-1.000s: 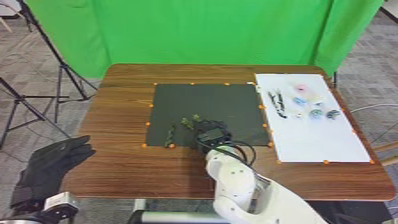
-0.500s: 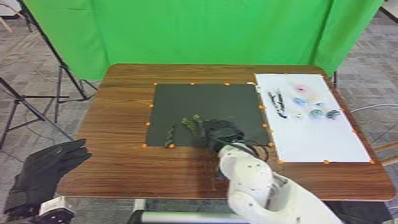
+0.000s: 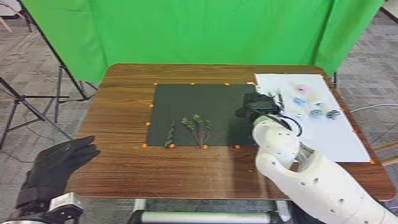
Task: Arrange flowers
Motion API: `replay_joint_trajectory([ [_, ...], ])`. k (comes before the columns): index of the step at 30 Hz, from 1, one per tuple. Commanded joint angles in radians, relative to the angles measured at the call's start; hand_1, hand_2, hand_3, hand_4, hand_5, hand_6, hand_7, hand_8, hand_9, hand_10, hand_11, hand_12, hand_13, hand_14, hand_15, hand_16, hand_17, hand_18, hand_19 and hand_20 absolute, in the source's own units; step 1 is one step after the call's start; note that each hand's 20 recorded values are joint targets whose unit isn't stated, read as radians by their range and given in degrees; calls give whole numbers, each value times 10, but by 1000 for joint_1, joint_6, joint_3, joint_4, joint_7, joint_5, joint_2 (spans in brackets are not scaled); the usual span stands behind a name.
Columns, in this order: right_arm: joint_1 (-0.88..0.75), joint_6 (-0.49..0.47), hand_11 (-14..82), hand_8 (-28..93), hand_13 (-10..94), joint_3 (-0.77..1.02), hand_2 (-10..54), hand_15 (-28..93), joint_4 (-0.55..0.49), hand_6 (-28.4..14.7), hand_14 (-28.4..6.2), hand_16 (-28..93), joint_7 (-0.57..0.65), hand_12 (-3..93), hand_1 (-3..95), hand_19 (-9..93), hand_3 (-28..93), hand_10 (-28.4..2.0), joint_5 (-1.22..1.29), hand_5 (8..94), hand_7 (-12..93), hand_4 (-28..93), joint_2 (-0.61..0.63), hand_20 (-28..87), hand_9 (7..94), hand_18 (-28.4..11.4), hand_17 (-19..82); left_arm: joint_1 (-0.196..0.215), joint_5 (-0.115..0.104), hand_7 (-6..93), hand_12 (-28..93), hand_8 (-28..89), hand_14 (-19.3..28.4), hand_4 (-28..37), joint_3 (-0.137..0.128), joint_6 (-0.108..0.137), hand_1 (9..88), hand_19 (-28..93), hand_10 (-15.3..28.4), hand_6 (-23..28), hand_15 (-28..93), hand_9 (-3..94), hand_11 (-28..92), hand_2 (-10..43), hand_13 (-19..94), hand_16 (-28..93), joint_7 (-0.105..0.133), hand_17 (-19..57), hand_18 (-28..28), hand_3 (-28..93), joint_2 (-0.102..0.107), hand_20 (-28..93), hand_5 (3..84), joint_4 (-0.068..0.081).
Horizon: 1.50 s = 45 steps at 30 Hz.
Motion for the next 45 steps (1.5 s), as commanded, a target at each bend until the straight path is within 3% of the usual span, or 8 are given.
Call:
replay_joint_trajectory([
  [1,54,-7,498,-62,583,61,36,785,52,-169,-206,182,29,245,251,890,781,-284,-21,644,242,-217,63,-207,536,-284,320,-21,-5,176,105,-94,281,-197,20,1,272,580,234,160,624,420,426,69,285,-132,7,-94,208,807,17,170,512,7],
  [8,27,-47,498,-62,582,110,33,783,77,-170,-208,184,62,239,253,886,783,-284,-14,643,233,-219,110,-190,536,-284,318,-16,-10,176,104,-95,280,-197,24,6,272,581,233,160,624,420,425,68,284,-132,25,-94,209,805,15,170,512,7],
  [18,-40,-97,498,-59,580,169,29,781,113,-170,-205,185,73,240,256,877,782,-284,11,641,228,-222,75,-174,534,-284,315,-35,-1,177,104,-95,280,-197,29,-4,271,580,234,161,626,420,426,67,286,-131,14,-94,209,805,-1,170,512,12],
  [25,-43,-90,501,-61,580,152,29,779,124,-167,-203,185,62,238,257,870,779,-284,-17,639,233,-224,66,-156,534,-284,314,-43,-7,178,104,-95,280,-198,35,0,272,580,235,160,625,420,426,67,285,-132,26,-94,208,804,13,171,512,17],
  [26,-41,-83,501,-61,580,147,30,779,127,-167,-203,185,57,238,257,869,779,-284,-33,639,233,-224,68,-153,534,-284,313,-48,-5,178,104,-95,281,-198,35,-3,272,580,235,160,625,420,426,67,285,-132,17,-94,208,804,9,170,512,18],
  [27,-32,-76,502,-61,580,135,30,779,133,-167,-203,185,56,237,256,868,779,-284,-48,639,233,-224,68,-151,534,-284,313,-44,-8,178,104,-95,280,-198,37,1,272,580,235,160,625,420,426,67,285,-132,26,-94,208,804,13,170,512,17],
  [36,-28,-41,498,-59,586,99,33,782,158,-172,-208,182,74,236,255,869,773,-284,-101,647,225,-222,65,-147,539,-284,313,-66,1,177,104,-95,280,-198,39,-17,272,581,235,160,625,420,425,67,285,-133,7,-94,208,803,12,170,512,25],
  [45,-31,-21,509,-59,596,92,33,783,178,-164,-201,181,79,236,263,871,773,-284,-107,653,235,-223,39,-152,548,-284,315,-81,10,177,105,-95,280,-198,48,-25,272,580,235,161,625,420,426,68,284,-132,-11,-94,208,802,-5,170,512,27],
])
